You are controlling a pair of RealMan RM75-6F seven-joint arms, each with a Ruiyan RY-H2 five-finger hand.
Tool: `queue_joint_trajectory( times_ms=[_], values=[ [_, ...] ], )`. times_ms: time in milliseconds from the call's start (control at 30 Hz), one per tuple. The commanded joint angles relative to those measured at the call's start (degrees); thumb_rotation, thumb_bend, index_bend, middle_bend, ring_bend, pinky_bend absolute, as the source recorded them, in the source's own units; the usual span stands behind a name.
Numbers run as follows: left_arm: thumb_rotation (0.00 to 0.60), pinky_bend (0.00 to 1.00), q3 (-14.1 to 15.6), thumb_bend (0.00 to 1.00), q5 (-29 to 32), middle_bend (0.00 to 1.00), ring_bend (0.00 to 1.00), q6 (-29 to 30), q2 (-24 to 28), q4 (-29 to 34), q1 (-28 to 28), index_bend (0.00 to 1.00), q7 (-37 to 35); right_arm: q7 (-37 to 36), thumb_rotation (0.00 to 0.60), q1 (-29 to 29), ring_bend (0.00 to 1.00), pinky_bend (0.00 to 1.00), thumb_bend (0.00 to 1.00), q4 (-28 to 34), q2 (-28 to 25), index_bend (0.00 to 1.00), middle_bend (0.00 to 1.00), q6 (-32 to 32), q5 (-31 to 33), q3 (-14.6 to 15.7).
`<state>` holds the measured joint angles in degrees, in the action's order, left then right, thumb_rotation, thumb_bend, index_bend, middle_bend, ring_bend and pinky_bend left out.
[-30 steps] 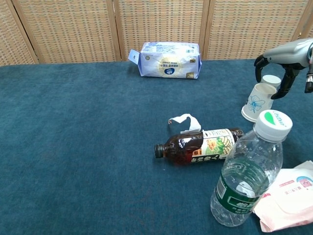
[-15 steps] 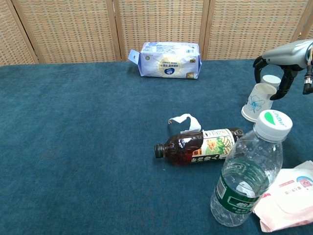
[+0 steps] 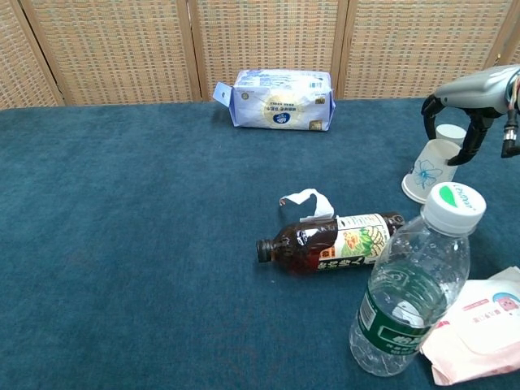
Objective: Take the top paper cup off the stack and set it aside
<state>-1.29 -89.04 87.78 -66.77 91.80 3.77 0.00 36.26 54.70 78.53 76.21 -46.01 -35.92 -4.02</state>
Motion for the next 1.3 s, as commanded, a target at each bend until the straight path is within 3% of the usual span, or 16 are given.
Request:
queue_joint_trajectory(
  times_ms=[33,300,667,1300],
  values=[
    [0.6,0.0,0.0,0.27,0.0,0.0,0.0,0.0,0.0,0.0,0.0,0.0,0.0,0.0,0.6,0.0,0.0,0.15,0.29,0.1,-0.1,0.4,0.14,-0.1,0.0,0.0],
    [0.6,0.0,0.0,0.27,-0.1,0.0,0.0,0.1,0.0,0.0,0.0,0.0,0.0,1.7,0.6,0.7,0.0,0.16,0.29,2.6,-1.9,0.41,0.14,-1.7,0.2,-0.2],
    [0.6,0.0,0.0,0.27,-0.2,0.0,0.0,0.5,0.4,0.2,-0.2,0.0,-0.6,8.4,0.6,3.4,0.0,0.16,0.29,10.6,-6.4,0.42,0.14,-5.6,4.8,-0.4],
    [0.6,0.0,0.0,0.27,-0.3,0.0,0.0,0.7,0.5,0.2,-0.3,0.0,-0.8,12.4,0.6,5.4,0.0,0.16,0.3,13.3,-7.8,0.43,0.14,-6.6,9.3,0.9]
  ],
)
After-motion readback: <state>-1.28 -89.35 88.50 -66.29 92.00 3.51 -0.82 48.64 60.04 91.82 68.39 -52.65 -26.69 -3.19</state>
